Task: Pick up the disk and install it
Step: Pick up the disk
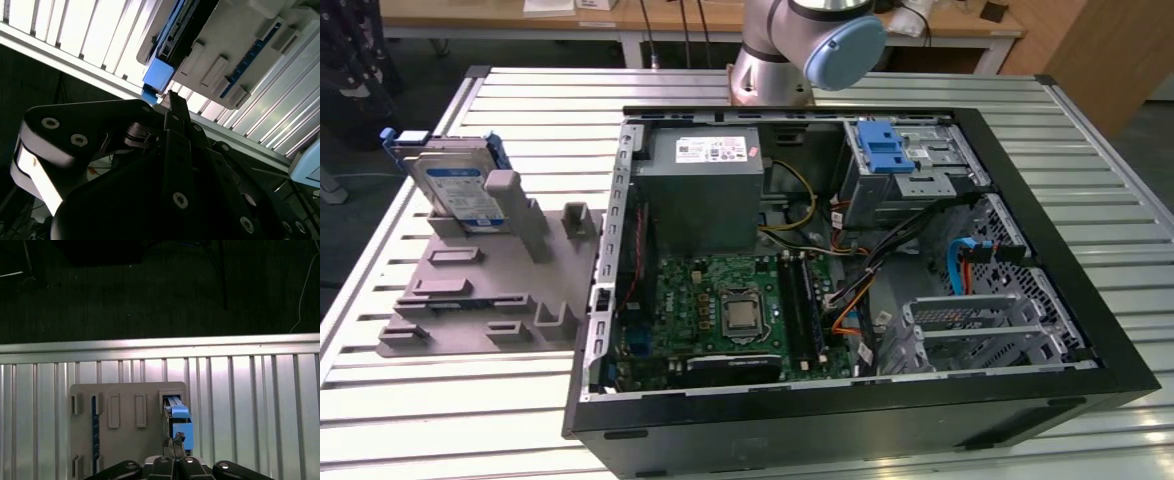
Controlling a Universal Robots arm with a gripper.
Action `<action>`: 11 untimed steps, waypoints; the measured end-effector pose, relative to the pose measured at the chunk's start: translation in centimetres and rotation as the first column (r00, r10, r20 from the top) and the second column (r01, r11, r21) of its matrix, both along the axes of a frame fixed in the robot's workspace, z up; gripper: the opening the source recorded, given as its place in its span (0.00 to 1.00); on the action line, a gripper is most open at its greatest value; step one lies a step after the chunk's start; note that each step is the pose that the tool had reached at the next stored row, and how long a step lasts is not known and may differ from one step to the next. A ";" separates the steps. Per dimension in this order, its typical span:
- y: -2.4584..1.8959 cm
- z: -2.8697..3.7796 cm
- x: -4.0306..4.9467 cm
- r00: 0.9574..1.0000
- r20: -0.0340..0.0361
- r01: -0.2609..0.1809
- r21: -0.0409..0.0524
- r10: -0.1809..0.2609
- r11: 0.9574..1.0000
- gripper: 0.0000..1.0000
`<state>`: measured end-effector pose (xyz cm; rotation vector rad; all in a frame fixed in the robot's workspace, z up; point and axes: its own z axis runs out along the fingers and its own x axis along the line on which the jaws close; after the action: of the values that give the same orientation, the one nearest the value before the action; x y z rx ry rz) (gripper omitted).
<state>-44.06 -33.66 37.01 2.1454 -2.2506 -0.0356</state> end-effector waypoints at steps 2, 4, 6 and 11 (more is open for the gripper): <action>0.00 0.00 0.00 1.000 0.000 -0.001 0.000 0.001 1.000 0.11; 0.00 0.00 0.00 1.000 0.000 -0.001 0.000 0.001 1.000 0.11; 0.00 0.00 0.00 1.000 0.000 -0.001 0.000 0.001 1.000 0.11; 0.00 -0.08 0.00 1.000 0.004 -0.001 -0.001 0.001 1.000 0.11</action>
<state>-44.06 -33.66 36.93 2.1485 -2.2514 -0.0301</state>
